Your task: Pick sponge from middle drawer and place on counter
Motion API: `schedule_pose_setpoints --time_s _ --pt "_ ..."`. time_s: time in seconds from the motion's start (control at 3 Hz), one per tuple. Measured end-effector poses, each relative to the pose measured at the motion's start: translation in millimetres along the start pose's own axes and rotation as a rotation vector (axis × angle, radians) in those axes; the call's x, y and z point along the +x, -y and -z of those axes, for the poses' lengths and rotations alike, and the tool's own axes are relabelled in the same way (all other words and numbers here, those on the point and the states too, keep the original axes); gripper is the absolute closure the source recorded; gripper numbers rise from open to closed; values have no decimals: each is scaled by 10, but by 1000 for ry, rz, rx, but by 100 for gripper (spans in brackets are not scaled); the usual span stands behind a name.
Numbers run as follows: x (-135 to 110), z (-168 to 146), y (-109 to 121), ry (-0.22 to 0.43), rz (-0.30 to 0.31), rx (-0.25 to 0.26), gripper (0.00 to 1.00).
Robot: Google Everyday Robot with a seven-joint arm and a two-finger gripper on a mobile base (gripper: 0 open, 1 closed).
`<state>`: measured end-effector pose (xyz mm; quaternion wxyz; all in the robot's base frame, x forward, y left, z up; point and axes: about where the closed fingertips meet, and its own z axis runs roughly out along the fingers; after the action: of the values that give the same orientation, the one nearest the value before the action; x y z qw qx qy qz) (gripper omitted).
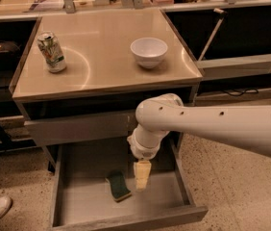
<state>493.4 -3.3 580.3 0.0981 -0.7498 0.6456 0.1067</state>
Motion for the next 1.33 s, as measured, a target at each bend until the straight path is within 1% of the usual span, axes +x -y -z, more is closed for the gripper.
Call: schedule_pose_setpoints --time_s 0.33,0.67,1.0,1.33 --pt "-1 -1 0 0 0 0 0" --pt "-168 -297 65 56 39 -2 0" --pt "-378 -599 227 100 98 4 0" --pt "-577 -920 241 157 115 -43 0"
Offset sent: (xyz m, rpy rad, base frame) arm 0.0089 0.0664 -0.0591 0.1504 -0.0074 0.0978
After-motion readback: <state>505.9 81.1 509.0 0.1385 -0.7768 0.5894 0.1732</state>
